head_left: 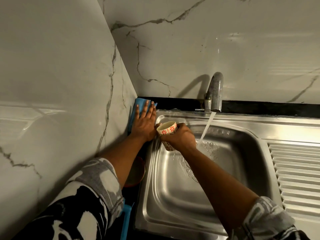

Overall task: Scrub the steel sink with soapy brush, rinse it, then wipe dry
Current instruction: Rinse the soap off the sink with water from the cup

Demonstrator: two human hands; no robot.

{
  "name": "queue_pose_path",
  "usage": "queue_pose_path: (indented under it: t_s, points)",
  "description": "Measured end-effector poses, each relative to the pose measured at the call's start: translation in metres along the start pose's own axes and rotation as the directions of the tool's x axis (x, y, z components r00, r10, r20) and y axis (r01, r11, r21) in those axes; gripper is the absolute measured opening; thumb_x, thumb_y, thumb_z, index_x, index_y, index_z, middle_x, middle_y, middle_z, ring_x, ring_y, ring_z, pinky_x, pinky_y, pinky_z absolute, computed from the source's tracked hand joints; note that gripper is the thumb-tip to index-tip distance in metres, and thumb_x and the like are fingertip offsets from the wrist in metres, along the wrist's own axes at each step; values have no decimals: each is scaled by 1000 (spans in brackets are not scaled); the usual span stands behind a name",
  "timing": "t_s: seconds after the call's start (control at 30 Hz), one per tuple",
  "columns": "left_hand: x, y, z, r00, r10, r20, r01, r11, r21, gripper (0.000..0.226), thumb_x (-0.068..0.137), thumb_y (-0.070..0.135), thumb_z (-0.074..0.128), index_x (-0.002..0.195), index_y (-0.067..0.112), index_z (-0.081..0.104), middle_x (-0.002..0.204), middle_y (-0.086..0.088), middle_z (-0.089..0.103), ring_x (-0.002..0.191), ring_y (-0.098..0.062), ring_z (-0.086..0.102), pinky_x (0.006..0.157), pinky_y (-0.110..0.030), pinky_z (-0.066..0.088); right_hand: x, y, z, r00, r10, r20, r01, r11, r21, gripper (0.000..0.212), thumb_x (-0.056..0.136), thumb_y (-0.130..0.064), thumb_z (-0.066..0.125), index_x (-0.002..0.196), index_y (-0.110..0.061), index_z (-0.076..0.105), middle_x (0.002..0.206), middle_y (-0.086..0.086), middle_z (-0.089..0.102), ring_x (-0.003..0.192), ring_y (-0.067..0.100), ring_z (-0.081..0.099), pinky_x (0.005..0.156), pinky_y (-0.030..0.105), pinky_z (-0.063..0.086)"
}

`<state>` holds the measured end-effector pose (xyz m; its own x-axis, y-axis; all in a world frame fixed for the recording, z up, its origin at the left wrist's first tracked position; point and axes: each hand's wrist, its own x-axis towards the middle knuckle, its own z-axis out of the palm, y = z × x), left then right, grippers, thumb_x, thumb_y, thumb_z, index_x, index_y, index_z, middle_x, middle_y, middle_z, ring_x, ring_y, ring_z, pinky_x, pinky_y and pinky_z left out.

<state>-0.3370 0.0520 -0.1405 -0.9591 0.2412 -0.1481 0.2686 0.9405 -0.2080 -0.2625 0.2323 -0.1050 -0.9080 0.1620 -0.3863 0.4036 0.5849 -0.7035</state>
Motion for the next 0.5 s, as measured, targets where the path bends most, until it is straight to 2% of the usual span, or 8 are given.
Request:
queue_pose_path:
  t_s: [0.1,0.27,0.37,0.43,0.5]
  points:
    - [-1,11,2,998,-66,8,66,998,-5,107,98,78,30,167,9,-14,170,-13,-31,153,-38,-38,122,-64,-22,2,0,-4,1000,9,-3,-9,999,-39,104,44,-77,78,128,-22,55,110,-4,67,96,16,67,78,37,63]
    - [6,18,1,997,-69,25,68,998,4,105,100,77,28,166,5,-10,172,-19,-25,154,-38,-36,123,-62,-23,2,-3,-9,999,40,12,-39,999,-31,108,41,-80,76,130,-23,54,112,-4,66,98,16,68,80,37,62]
    - [8,10,-1,999,31,35,-32,999,34,102,101,74,26,165,4,-12,172,-18,-25,155,-33,-35,124,-60,-23,1,-1,-9,998,49,32,-49,999,6,115,29,-87,66,125,-26,58,107,-5,70,91,13,70,74,35,63]
    - [9,-2,-3,989,144,35,-146,987,64,95,105,69,23,167,5,-9,173,-18,-21,158,-30,-30,126,-59,-20,-2,0,-11,998,50,39,-52,998,41,114,29,-85,70,125,-23,57,107,-5,70,91,14,69,75,36,64]
    - [12,-13,-4,946,324,32,-325,942,85,86,107,63,21,168,6,-2,175,-16,-12,162,-28,-18,128,-56,-17,-6,3,-14,998,53,31,-55,996,67,107,38,-78,81,125,-21,55,107,-5,68,93,15,69,77,37,64]
